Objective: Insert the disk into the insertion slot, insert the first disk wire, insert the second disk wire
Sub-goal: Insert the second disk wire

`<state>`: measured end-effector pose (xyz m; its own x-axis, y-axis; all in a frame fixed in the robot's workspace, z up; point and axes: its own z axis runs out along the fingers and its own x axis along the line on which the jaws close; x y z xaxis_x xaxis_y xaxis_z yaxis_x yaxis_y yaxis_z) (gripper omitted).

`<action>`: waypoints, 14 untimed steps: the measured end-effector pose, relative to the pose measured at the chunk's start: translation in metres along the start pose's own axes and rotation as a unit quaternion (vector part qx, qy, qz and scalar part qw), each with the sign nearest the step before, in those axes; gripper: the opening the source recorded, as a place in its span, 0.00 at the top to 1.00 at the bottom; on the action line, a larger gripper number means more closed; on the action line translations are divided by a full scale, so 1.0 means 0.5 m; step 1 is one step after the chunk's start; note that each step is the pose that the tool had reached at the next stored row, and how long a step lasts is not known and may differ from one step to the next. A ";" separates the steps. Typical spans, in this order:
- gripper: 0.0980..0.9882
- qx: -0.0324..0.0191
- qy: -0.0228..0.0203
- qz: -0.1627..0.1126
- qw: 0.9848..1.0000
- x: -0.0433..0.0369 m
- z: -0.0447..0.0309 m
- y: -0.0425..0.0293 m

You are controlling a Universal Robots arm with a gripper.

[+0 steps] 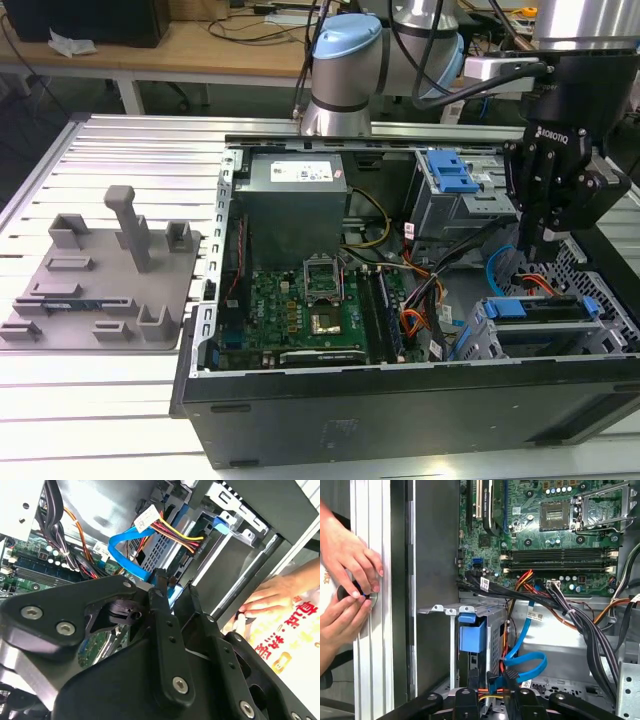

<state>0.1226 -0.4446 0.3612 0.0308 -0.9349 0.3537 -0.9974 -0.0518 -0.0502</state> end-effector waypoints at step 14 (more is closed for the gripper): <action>0.91 -0.001 0.006 0.000 1.000 -0.005 0.006 -0.012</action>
<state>0.1289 -0.4432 0.3579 0.0307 -0.9305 0.3650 -0.9976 -0.0514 -0.0473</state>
